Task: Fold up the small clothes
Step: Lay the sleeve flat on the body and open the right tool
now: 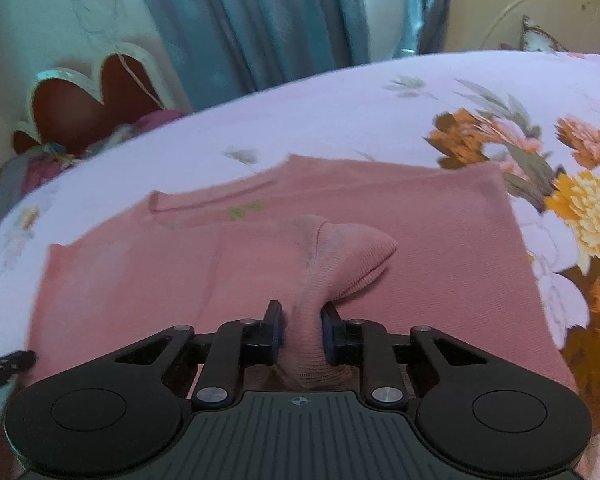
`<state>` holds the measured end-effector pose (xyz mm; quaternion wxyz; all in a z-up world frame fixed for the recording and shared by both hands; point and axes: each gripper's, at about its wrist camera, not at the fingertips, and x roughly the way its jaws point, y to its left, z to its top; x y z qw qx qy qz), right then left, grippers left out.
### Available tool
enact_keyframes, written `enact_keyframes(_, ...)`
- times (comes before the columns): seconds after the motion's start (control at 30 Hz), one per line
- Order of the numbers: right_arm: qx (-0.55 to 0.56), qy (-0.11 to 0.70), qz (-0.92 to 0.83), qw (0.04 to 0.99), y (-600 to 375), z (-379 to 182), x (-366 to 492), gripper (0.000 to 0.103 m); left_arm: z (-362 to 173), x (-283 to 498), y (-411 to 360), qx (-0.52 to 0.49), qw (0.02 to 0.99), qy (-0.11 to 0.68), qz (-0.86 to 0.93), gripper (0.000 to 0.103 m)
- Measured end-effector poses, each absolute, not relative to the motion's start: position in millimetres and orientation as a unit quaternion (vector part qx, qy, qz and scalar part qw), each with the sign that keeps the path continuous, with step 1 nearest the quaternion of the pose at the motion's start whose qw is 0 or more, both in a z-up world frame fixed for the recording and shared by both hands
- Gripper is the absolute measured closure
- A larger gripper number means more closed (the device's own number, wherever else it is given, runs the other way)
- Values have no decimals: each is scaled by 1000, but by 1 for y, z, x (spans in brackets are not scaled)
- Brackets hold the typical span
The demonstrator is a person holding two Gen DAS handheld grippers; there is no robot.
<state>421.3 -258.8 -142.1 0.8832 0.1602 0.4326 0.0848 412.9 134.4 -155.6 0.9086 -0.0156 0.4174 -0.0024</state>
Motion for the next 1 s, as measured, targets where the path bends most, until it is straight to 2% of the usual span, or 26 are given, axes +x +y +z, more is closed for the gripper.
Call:
enact_keyframes(0.13, 102, 439, 50, 891, -253, -146, 421, 81, -155, 409, 145, -7, 911, 412, 11, 86)
enact_keyframes(0.2, 132, 441, 42, 887, -266, -148, 418, 81, -154, 407, 150, 0, 909, 415, 26, 89)
enact_keyframes(0.23, 143, 440, 39, 885, -271, -148, 416, 80, -152, 404, 154, -12, 908, 418, 20, 87)
enact_keyframes(0.3, 150, 438, 31, 886, -278, -147, 412, 70, -143, 393, 155, -16, 913, 408, 15, 84)
enact_keyframes(0.33, 149, 436, 29, 887, -280, -146, 410, 61, -138, 387, 152, -12, 915, 404, 7, 77)
enact_keyframes(0.37, 147, 434, 27, 889, -281, -145, 408, 55, -134, 382, 148, -6, 916, 401, -4, 74)
enact_keyframes(0.5, 148, 434, 31, 888, -282, -143, 404, 54, -132, 365, 124, 30, 914, 404, -38, 72)
enact_keyframes(0.7, 148, 441, 35, 884, -278, -146, 404, 54, -158, 373, 106, 86, 909, 407, -22, 70)
enact_keyframes(0.8, 152, 438, 30, 886, -278, -144, 403, 54, -162, 383, 118, 75, 917, 392, 8, 72)
enact_keyframes(1.0, 147, 428, 38, 891, -271, -136, 401, 54, -162, 375, 151, -11, 924, 382, 28, 77)
